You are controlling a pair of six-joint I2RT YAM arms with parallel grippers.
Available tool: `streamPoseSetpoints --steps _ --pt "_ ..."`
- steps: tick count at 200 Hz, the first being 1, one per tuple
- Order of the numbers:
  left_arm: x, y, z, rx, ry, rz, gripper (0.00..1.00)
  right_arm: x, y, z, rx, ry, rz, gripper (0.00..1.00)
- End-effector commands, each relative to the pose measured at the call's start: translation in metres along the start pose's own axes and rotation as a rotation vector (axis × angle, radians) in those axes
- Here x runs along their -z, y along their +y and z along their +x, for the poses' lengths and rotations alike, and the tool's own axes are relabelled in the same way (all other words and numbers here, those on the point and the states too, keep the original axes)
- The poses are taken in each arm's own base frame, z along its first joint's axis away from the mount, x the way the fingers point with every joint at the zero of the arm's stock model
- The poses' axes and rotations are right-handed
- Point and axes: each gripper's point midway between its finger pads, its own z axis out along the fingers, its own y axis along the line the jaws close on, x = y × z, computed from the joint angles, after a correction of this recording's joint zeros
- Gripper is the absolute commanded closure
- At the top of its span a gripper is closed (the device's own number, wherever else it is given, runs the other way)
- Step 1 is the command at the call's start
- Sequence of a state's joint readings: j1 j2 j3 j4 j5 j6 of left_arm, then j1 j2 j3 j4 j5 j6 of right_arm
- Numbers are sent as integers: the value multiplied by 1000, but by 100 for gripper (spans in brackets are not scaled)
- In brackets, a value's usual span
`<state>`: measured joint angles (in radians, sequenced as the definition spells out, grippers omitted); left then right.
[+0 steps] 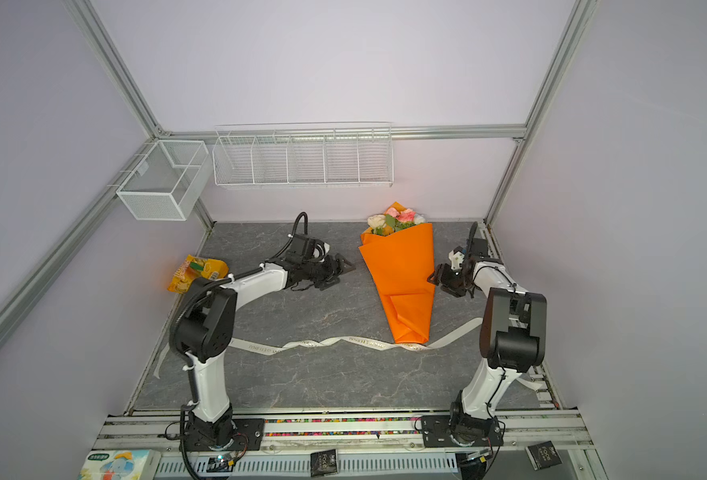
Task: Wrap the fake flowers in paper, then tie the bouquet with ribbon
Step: 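Release the ribbon ends and move both grippers to the cone's upper sides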
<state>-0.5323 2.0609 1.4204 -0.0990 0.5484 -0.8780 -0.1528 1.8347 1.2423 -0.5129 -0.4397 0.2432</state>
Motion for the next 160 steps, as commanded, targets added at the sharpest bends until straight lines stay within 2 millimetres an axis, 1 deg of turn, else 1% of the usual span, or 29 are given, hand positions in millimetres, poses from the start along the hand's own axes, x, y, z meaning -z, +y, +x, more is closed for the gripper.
streamPoseSetpoints --steps 1,16,32,47,69,71,72,80,110,123,141,154,160 --pt "-26 -25 -19 29 -20 83 15 -10 2 -20 23 -17 -31 36" --pt "-44 -19 -25 43 -17 66 16 -19 -2 -30 22 -14 -44 36" --pt "-59 -13 -32 55 -19 58 16 -28 -9 -41 9 -20 -52 34" --pt "-73 -9 -36 74 -5 65 18 -35 -8 -52 4 -28 -96 32" --pt "-88 -10 -38 83 9 87 24 -50 -4 -61 12 -15 -164 30" --pt "-89 -13 -39 79 9 92 24 -52 -3 -62 16 -16 -170 30" --pt "-90 -11 -38 82 12 89 25 -53 -3 -62 17 -15 -174 30" --pt "-96 -13 -39 77 19 88 26 -58 0 -63 18 -10 -207 29" --pt "-119 -10 -38 85 41 88 30 -80 0 -67 14 19 -237 29" --pt "-127 -8 -39 89 44 88 32 -87 1 -67 0 42 -261 29" --pt "-136 -7 -42 90 38 88 33 -94 2 -68 -19 67 -285 29" --pt "-142 -9 -44 87 34 97 39 -98 6 -69 -28 76 -308 29" --pt "-144 -11 -45 84 36 103 40 -100 7 -68 -32 81 -313 29"
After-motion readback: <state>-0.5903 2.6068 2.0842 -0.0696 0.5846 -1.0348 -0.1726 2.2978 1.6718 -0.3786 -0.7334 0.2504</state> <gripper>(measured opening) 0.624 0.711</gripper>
